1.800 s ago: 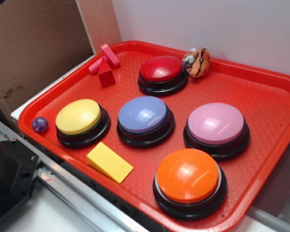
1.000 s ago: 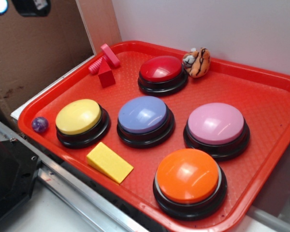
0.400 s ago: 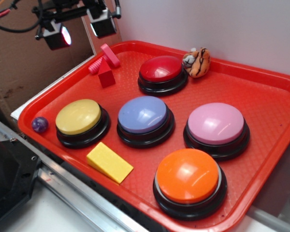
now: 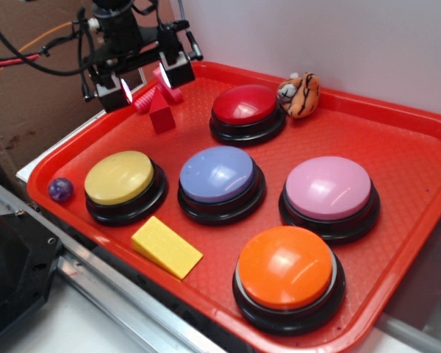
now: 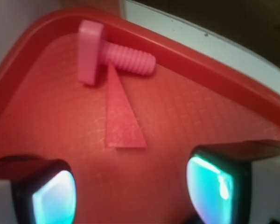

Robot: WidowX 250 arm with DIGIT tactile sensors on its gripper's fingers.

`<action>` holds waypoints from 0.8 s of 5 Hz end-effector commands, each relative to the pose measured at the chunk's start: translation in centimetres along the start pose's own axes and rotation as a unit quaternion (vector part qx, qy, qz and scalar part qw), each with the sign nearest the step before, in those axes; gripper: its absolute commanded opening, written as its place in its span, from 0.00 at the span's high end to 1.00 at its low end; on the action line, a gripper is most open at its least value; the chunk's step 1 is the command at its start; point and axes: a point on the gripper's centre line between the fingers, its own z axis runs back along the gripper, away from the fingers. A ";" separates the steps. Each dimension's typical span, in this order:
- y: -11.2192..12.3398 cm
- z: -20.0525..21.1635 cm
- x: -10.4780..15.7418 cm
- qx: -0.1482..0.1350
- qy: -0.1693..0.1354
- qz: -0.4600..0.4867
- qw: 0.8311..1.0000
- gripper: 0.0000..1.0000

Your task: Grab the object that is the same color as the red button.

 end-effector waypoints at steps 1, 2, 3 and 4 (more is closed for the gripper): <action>0.6 -2.6 1.9 0.001 0.004 0.029 1.000 0.00; 0.7 -3.4 2.5 -0.008 0.003 0.026 1.000 0.00; 0.8 -4.2 3.0 -0.005 0.016 0.035 0.999 0.00; 0.7 -4.1 3.2 -0.009 0.009 0.028 1.000 0.00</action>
